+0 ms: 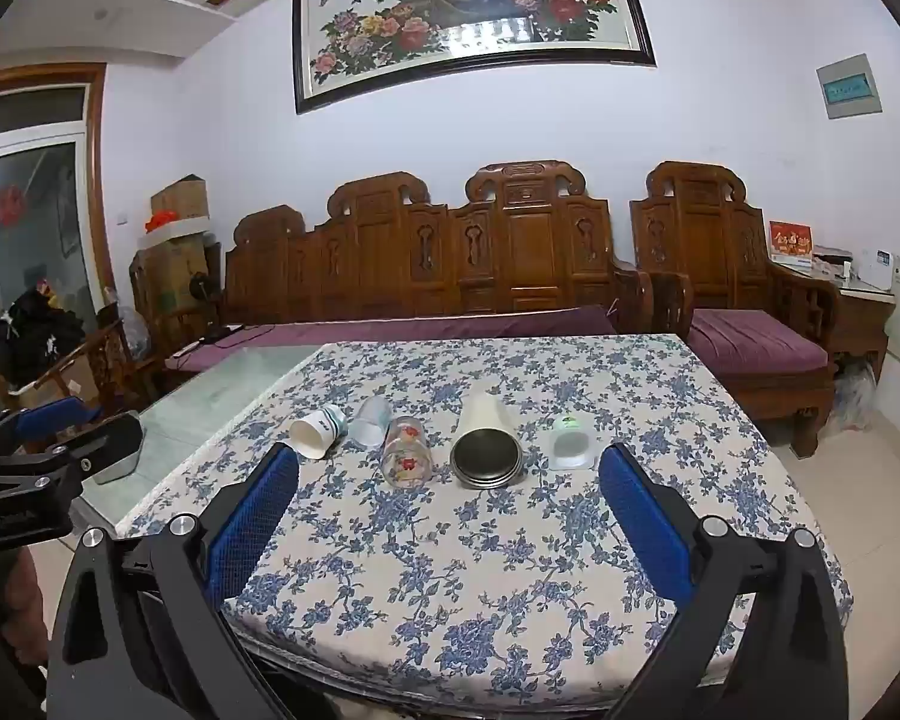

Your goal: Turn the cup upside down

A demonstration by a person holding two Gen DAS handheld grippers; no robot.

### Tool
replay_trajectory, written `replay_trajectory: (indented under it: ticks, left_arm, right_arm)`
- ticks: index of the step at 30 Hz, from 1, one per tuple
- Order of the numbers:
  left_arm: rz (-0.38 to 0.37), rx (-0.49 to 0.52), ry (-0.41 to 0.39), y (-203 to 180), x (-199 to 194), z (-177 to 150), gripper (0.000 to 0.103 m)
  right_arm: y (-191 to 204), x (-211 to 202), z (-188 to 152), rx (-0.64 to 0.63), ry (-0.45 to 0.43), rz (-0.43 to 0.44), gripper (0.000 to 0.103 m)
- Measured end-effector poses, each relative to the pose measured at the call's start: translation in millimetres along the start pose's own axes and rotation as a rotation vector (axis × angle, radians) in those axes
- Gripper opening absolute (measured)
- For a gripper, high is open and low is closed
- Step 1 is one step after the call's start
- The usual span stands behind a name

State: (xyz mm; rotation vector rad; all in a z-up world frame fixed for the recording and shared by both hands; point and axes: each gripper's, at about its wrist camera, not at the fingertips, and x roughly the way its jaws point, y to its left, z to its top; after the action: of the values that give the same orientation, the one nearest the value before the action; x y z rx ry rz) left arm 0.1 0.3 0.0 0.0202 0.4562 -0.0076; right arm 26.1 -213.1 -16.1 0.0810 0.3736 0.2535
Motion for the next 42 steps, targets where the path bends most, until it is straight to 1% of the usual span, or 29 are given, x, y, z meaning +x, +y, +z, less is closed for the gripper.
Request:
replay_trajectory:
  ticks: [14,15,19,30,36,42]
  left_arm:
    - [-0.005,-0.006,-0.015,2.4,1.9,2.2,0.095]
    - [-0.003,-0.002,-0.023,0.3,-5.8,6.7,0.095]
    - [-0.005,-0.004,-0.03,0.2,-7.3,8.4,0.095]
    - [-0.004,-0.003,-0.036,0.4,-10.1,10.6,0.095]
    - [-0.003,-0.002,-0.037,0.6,-12.0,11.6,0.095]
    - [-0.003,-0.002,-0.038,0.6,-11.8,10.8,0.095]
  right_arm:
    - [0.0,-0.8,0.1,-0.001,-0.007,0.0,0.101]
    - [0.1,-0.8,0.2,-0.001,-0.007,-0.001,0.101]
    - [0.1,-0.8,0.4,-0.001,-0.008,-0.001,0.101]
    - [-0.7,-1.2,0.0,0.0,-0.01,0.0,0.101]
    - [3.2,-4.7,5.1,0.0,-0.004,0.0,0.101]
    - [2.1,-4.2,2.1,0.002,-0.005,0.001,0.101]
